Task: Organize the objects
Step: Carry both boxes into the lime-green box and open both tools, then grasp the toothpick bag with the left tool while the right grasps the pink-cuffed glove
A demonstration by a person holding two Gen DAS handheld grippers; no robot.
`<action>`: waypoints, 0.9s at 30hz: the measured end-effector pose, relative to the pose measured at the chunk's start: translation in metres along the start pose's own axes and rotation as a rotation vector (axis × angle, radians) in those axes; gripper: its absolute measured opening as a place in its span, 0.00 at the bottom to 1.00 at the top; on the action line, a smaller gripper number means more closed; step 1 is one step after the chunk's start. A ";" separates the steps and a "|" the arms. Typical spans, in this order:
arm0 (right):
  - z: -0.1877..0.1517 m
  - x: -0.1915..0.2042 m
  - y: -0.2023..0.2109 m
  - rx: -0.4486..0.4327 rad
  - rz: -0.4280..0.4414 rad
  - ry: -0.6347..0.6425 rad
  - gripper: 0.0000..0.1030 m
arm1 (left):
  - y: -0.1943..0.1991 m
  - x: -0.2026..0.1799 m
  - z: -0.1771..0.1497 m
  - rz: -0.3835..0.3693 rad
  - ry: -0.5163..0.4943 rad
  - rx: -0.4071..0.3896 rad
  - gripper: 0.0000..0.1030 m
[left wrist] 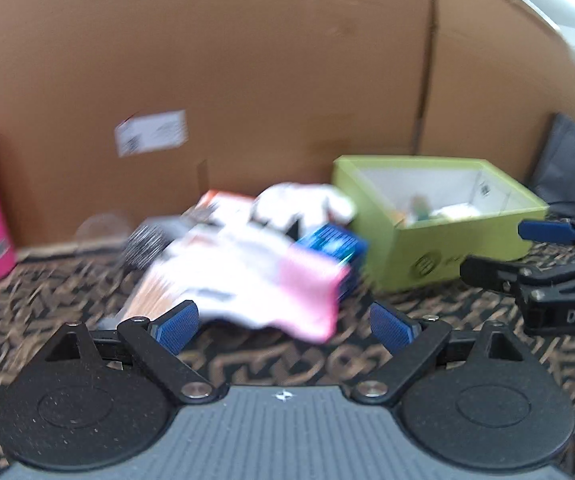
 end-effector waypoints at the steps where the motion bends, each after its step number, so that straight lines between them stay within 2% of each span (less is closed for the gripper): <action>1: -0.005 0.009 -0.005 0.016 0.024 -0.002 1.00 | -0.002 0.009 -0.006 0.015 0.010 0.010 0.93; 6: -0.022 0.046 -0.029 0.082 0.106 0.008 1.00 | -0.011 0.055 -0.027 0.053 0.100 0.048 0.93; 9: -0.019 0.061 -0.037 0.086 0.098 0.036 0.98 | -0.022 0.080 -0.025 0.053 0.153 0.060 0.93; 12: -0.011 0.070 -0.044 0.077 0.094 0.047 0.94 | -0.037 0.096 -0.017 0.048 0.142 0.061 0.93; 18: 0.001 0.080 -0.070 0.078 0.046 0.070 0.78 | -0.075 0.107 -0.004 0.054 0.065 0.109 0.93; 21: 0.005 0.084 -0.089 0.100 0.045 0.078 0.54 | -0.085 0.110 -0.002 0.069 0.059 0.119 0.92; 23: 0.005 0.087 -0.098 0.121 0.068 0.071 0.29 | -0.087 0.111 -0.002 0.060 0.045 0.116 0.83; 24: 0.005 0.087 -0.101 0.130 0.090 0.060 0.19 | -0.086 0.110 -0.003 0.062 0.028 0.110 0.67; 25: 0.005 0.087 -0.101 0.136 0.115 0.042 0.09 | -0.082 0.109 -0.003 0.070 0.007 0.101 0.56; 26: 0.004 0.087 -0.099 0.133 0.136 0.028 0.09 | -0.079 0.108 -0.004 0.060 -0.004 0.104 0.50; 27: 0.003 0.088 -0.095 0.126 0.151 0.024 0.08 | -0.076 0.107 -0.005 0.038 -0.001 0.112 0.41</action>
Point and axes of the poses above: each gripper's, at about its wrist camera, not at the fingertips, and y roughly against the way its jaws point, x to its left, z to its top, the point moved 4 cm from there along -y, roughly the way its jaws point, and after that the axes turned 10 degrees about x, right-handed, at the moved point
